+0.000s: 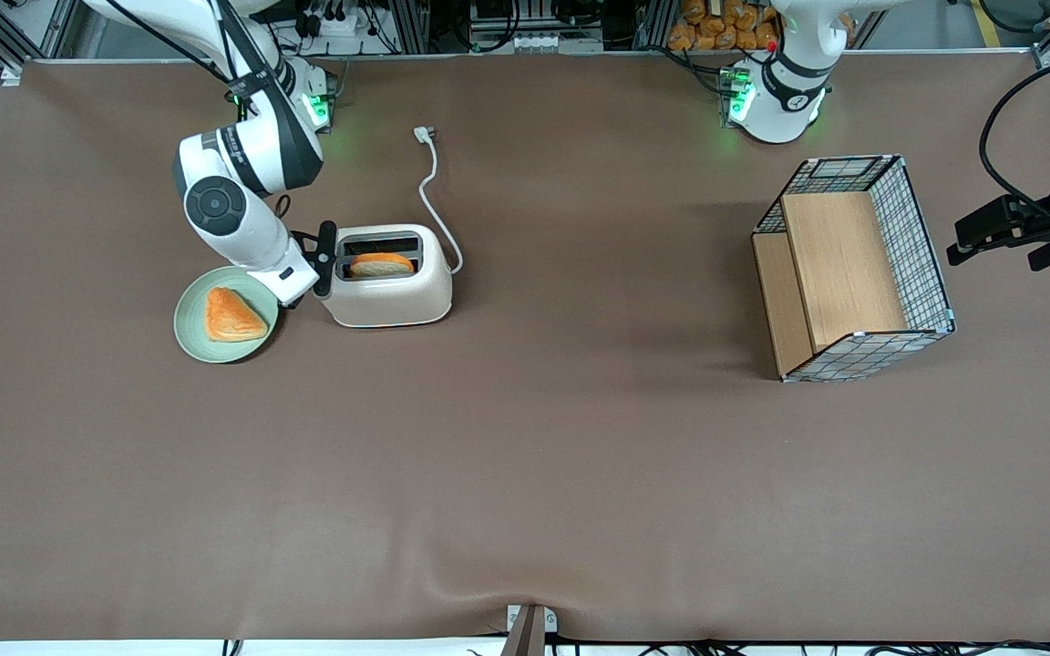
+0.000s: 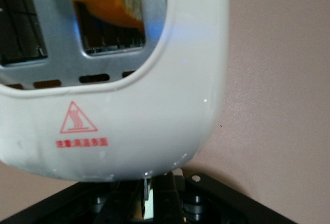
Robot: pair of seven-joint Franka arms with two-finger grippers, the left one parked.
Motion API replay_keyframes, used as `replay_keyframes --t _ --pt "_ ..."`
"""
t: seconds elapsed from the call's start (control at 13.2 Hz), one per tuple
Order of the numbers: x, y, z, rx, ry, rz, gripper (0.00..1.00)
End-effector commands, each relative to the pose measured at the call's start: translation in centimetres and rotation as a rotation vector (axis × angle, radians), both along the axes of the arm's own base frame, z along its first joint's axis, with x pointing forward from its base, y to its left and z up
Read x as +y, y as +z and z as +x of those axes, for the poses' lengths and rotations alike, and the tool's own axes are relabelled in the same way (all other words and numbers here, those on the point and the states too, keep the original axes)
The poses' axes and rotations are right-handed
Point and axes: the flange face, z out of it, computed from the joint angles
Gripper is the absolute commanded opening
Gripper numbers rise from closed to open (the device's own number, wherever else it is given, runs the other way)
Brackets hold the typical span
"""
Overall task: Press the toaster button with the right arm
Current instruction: 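Press the toaster lever down with the right gripper and hold, then lift the right gripper up and away from the toaster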
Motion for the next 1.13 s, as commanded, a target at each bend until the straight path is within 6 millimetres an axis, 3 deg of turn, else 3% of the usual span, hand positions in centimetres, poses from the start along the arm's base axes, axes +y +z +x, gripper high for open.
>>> replay_keyframes --t 0.0,0.6,0.91,0.98,1.06 --pt "-1.3 1.1 -0.1 -0.056 0.136 0.07 0.06" --pt "-1.2 5.8 0.3 -0.035 0.102 0.094 0.05" --pt "-1.2 10.5 1.5 -0.016 0.072 0.09 0.06" --pt "-1.2 11.7 2.0 -0.012 0.048 0.087 0.08" --pt "-1.1 12.7 2.4 -0.013 0.001 0.082 0.21"
